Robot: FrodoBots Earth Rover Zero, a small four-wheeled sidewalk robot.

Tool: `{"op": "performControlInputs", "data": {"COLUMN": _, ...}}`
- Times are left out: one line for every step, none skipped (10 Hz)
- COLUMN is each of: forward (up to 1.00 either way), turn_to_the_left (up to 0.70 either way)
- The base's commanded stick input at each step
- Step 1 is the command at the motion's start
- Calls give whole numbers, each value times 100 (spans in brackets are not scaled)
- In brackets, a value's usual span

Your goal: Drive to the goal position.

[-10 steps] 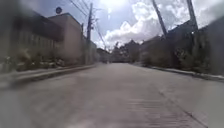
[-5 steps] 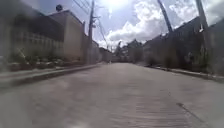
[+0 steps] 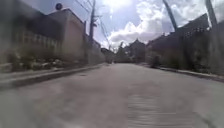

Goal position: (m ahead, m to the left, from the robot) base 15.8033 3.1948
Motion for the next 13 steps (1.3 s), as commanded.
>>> {"op": "performControlInputs", "data": {"forward": 100, "turn_to_the_left": 0}}
{"op": "performControlInputs", "data": {"forward": 100, "turn_to_the_left": 0}}
{"op": "performControlInputs", "data": {"forward": 100, "turn_to_the_left": 0}}
{"op": "performControlInputs", "data": {"forward": 100, "turn_to_the_left": 0}}
{"op": "performControlInputs", "data": {"forward": 100, "turn_to_the_left": 0}}
{"op": "performControlInputs", "data": {"forward": 100, "turn_to_the_left": 0}}
{"op": "performControlInputs", "data": {"forward": 100, "turn_to_the_left": 0}}
{"op": "performControlInputs", "data": {"forward": 100, "turn_to_the_left": 0}}
{"op": "performControlInputs", "data": {"forward": 100, "turn_to_the_left": 0}}
{"op": "performControlInputs", "data": {"forward": 100, "turn_to_the_left": 0}}
{"op": "performControlInputs", "data": {"forward": 100, "turn_to_the_left": 0}}
{"op": "performControlInputs", "data": {"forward": 100, "turn_to_the_left": 0}}
{"op": "performControlInputs", "data": {"forward": 100, "turn_to_the_left": 0}}
